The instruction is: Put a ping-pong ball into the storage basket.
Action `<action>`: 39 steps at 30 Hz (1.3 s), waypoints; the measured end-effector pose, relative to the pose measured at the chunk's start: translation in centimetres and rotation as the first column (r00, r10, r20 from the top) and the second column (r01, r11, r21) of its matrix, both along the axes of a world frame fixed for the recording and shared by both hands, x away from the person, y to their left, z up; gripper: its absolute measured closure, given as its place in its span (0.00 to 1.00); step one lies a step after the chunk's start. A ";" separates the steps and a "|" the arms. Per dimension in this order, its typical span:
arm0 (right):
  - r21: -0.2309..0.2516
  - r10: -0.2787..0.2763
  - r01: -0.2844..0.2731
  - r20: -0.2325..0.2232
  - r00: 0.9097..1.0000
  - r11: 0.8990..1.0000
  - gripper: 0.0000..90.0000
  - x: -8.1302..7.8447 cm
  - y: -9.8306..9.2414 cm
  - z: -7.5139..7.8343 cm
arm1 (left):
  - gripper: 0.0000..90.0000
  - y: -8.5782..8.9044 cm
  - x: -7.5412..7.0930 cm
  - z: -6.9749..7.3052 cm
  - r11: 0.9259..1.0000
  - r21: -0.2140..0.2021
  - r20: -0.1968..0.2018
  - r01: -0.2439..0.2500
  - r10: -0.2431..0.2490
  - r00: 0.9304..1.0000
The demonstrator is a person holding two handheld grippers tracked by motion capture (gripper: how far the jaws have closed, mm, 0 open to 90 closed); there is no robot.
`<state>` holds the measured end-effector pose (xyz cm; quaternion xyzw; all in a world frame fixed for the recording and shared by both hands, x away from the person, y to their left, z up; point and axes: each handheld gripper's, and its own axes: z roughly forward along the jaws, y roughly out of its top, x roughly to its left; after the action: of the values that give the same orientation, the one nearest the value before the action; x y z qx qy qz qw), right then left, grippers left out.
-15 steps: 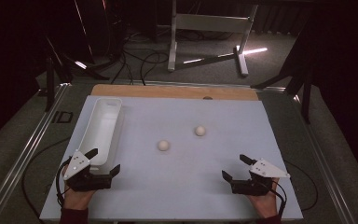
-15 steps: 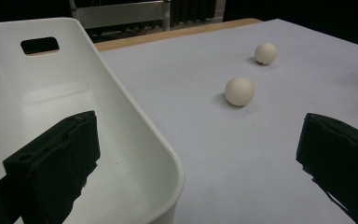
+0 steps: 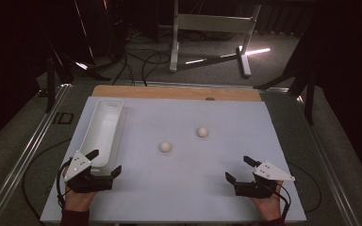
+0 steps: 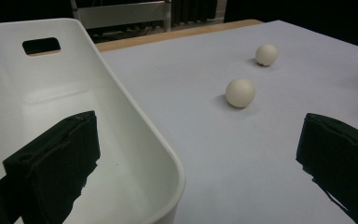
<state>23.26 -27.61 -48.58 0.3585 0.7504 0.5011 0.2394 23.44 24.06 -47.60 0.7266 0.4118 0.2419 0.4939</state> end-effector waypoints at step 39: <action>0.013 -0.007 0.007 -0.006 1.000 1.000 0.09 -0.2 -0.7 0.0 | 0.00 -1.7 1.9 4.7 0.999 0.002 -0.015 0.050 -0.050 0.999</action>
<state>23.11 -28.29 -48.62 0.3643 0.7465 0.5041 0.2364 25.32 22.34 -42.91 0.7392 0.3968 0.2246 0.4958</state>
